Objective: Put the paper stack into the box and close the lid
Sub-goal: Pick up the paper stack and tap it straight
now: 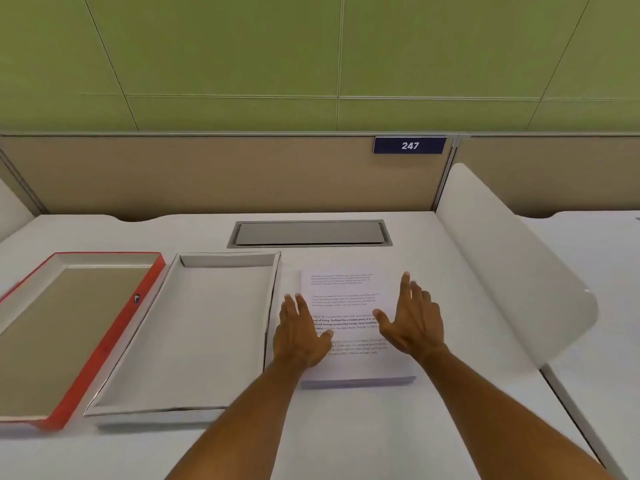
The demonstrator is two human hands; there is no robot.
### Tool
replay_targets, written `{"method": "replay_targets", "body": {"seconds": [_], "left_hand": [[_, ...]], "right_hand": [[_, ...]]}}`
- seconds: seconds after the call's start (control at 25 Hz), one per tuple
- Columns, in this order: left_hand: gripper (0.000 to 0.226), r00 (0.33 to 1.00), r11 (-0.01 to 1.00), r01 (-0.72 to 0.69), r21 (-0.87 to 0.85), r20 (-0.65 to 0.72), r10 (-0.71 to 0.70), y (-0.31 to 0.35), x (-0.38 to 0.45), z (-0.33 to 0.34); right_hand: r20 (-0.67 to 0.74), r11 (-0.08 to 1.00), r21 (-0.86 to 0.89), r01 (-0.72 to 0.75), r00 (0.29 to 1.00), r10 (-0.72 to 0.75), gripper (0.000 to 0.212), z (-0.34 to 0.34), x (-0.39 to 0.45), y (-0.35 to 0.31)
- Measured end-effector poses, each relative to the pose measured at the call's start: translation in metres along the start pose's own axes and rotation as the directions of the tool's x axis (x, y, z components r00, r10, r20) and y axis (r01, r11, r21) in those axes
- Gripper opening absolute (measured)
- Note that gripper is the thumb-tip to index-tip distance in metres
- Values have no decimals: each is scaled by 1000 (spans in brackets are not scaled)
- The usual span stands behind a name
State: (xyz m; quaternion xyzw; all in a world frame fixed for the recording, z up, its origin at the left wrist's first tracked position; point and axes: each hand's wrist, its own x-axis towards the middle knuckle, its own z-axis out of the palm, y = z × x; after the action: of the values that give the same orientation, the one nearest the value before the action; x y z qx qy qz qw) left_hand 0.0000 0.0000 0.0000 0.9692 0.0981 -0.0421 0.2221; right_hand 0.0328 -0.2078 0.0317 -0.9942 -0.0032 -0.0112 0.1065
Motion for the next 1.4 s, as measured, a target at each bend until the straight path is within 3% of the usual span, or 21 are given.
{"method": "replay_targets", "body": {"seconds": [0.2,0.36,0.56,0.72,0.84,1.04,1.28,1.4], "left_hand": [[101,989,991,126,-45,84,-122,-8,15,12],[101,967,960,243,-137,109,-229,1,27,17],[96,914,904,391,-175,188,-359,13,41,9],[69,892,849,447,-283,208,-400,8,53,-1],[55,883,804,468,-367,236,-406,5,57,-5],[40,895,813,443,-378,236,-378,4,60,-6],[19,915,822,402,-402,151,-374,7,62,-10],[22,902,748,427,-508,181,-392,4,66,-10]], "right_hand": [[216,937,253,-239,959,186,80,24,11,7],[336,874,348,-338,916,221,57,27,28,8],[454,732,487,-477,854,255,57,32,53,15],[527,644,546,-536,817,234,59,35,66,18],[533,675,516,-527,815,229,62,35,70,18],[471,734,476,-483,846,251,60,37,72,14],[528,512,662,-547,826,198,46,40,77,23],[560,412,690,-595,800,217,37,42,77,28]]}}
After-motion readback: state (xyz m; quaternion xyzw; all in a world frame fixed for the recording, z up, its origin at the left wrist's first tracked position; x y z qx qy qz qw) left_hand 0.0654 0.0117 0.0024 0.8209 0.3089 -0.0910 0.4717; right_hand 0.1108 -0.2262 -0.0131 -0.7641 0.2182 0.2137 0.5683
